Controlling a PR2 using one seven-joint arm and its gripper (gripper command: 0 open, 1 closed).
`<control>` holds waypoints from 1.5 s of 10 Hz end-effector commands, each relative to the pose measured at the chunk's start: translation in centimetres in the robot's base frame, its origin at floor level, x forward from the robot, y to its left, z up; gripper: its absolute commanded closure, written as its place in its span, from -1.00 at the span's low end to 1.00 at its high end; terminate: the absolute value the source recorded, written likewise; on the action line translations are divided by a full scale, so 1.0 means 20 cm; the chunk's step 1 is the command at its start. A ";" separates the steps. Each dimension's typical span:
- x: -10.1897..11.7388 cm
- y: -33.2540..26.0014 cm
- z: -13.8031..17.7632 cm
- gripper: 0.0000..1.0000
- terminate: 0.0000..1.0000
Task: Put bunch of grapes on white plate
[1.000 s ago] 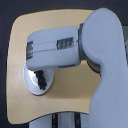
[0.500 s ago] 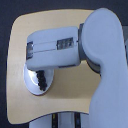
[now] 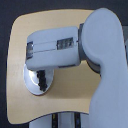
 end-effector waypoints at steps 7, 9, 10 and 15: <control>0.16 -0.06 0.39 -1.00 -1.00; 0.23 -0.13 0.60 -1.00 -1.00; 0.25 -0.18 0.72 -1.00 -1.00; 0.40 -0.33 0.99 -1.00 -1.00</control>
